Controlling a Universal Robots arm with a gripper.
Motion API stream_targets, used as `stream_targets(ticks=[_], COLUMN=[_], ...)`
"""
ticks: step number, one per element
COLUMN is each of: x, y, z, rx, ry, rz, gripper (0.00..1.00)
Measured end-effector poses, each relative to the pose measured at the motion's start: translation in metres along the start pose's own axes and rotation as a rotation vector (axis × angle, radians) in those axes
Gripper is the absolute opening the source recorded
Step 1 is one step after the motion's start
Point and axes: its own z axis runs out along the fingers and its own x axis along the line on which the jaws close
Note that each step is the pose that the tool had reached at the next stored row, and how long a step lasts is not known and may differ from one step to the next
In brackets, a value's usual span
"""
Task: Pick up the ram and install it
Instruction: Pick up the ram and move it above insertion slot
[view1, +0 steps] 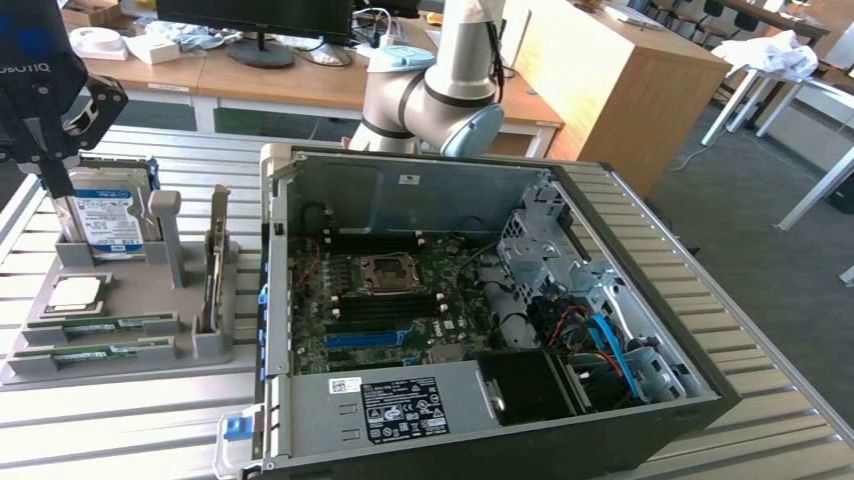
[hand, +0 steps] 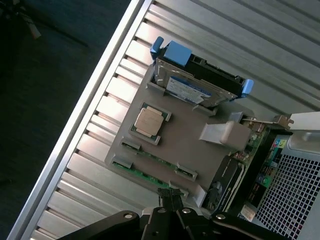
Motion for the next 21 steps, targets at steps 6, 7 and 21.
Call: stream_targets(ticks=[6, 7, 21], x=[0.0, 0.0, 0.0], y=[0.0, 0.0, 0.0], z=[0.0, 0.0, 0.0001], rx=[0.0, 0.0, -0.0017], ry=[0.0, 0.0, 0.0038], rz=[0.0, 0.0, -0.082], gripper=[0.1, 0.1, 0.1])
